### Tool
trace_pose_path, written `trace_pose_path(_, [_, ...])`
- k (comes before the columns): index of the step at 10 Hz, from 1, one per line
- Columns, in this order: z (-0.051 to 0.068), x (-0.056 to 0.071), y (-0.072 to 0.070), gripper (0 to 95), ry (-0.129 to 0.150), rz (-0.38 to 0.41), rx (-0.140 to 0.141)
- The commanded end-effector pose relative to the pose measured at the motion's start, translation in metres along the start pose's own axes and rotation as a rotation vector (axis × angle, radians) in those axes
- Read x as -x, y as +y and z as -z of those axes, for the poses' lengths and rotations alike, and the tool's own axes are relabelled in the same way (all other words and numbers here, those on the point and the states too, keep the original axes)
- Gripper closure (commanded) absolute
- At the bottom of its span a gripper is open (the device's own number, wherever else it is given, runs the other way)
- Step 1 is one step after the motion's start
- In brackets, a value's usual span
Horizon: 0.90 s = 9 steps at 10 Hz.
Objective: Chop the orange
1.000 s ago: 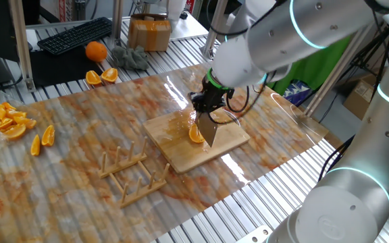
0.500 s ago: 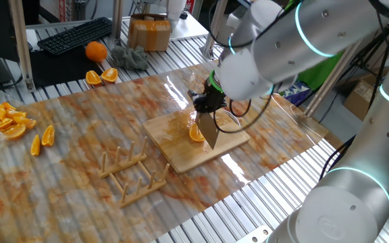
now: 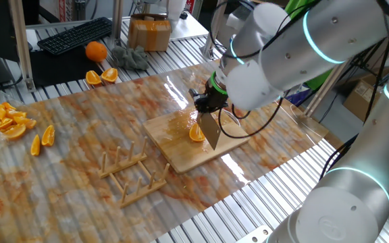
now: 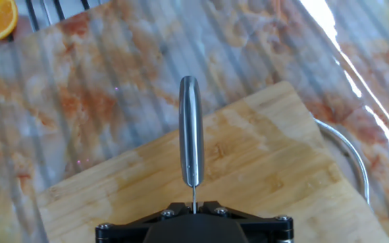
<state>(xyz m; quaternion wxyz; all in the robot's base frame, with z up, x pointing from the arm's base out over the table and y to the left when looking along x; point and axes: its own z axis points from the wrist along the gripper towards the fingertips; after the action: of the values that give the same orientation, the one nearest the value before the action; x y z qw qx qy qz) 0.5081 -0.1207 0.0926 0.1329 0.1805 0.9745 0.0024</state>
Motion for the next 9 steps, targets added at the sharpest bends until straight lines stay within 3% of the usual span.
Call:
trace_pose_path(1, [-0.001, -0.004, 0.002, 95.0, 0.02, -0.01, 0.001])
trace_pose_path(5, [-0.002, -0.019, -0.001, 95.0, 0.026, -0.026, -0.007])
trace_pose_path(9, [0.004, -0.03, 0.004, 95.0, 0.033, -0.063, -0.006])
